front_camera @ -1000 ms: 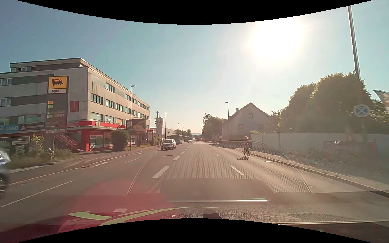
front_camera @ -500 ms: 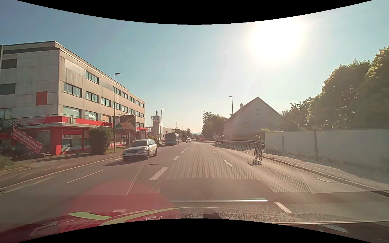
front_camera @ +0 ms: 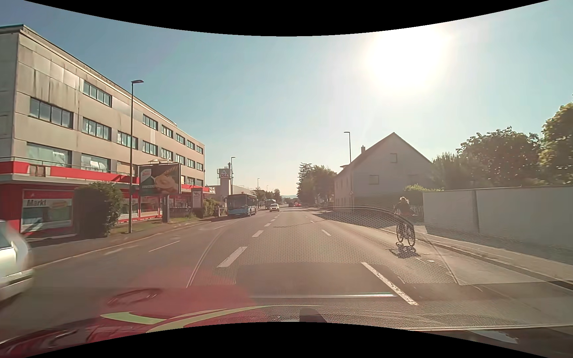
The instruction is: Follow the waypoints while adhering to traffic rules and regulations
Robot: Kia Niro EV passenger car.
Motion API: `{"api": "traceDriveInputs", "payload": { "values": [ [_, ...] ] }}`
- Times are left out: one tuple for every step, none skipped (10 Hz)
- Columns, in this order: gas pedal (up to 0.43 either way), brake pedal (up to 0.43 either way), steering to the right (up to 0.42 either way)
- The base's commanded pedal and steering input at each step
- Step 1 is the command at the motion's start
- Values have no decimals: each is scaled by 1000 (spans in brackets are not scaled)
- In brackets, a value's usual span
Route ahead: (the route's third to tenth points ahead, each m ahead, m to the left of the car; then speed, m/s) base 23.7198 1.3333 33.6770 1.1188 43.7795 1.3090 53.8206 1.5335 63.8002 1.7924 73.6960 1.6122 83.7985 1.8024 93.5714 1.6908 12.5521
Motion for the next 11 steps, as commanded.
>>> {"api": "traceDriveInputs", "payload": {
  "values": [
    [59, 0, -1],
    [59, 0, -1],
    [59, 0, -1],
    [59, 0, -1],
    [59, 0, -1],
    [67, 0, -1],
    [67, 0, -1],
    [67, 0, -1],
    [67, 0, -1],
    [67, 0, -1],
    [67, 0, -1]
  ]
}}
